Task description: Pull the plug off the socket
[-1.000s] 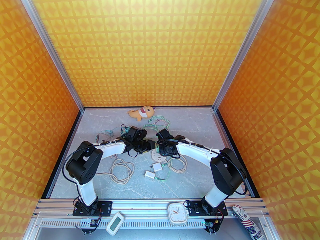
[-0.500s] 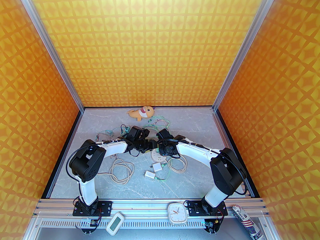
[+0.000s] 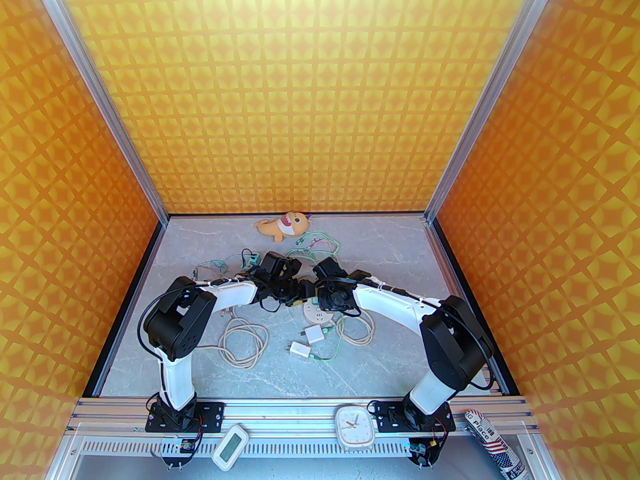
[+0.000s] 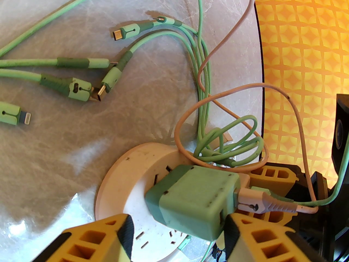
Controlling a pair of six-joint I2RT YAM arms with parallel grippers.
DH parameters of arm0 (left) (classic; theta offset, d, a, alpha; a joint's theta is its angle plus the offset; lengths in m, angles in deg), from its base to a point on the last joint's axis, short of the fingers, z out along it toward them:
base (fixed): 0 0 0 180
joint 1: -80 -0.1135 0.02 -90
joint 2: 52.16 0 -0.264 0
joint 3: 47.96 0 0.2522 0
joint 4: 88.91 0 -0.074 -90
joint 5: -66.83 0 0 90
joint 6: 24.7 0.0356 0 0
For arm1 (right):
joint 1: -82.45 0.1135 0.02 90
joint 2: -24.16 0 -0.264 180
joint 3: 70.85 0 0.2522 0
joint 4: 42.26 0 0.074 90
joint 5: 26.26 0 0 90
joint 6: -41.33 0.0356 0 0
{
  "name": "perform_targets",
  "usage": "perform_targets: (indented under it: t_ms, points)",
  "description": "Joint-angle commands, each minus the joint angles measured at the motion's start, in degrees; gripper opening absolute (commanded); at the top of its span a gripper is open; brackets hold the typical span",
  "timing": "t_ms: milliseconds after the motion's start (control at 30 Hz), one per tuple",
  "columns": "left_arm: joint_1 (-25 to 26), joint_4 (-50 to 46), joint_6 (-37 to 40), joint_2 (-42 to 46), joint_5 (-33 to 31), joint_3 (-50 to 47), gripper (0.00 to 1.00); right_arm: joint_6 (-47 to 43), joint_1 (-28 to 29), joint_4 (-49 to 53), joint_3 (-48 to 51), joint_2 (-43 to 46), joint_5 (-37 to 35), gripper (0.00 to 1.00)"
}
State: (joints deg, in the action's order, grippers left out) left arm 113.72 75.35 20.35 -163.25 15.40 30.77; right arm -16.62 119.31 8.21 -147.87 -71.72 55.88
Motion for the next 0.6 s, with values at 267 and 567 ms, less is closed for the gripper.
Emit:
perform_targets:
  t_ms: [267, 567]
  points:
    - [2.35, -11.42, 0.45, -6.41, -8.09, 0.57, 0.58, -0.09, 3.92, -0.80, -0.53, -1.29, -4.67, 0.26]
    - [2.31, -14.63, 1.18, -6.44, -10.51, -0.28, 0.57, 0.35, 3.02, -3.39, 2.09, 1.99, -3.91, 0.25]
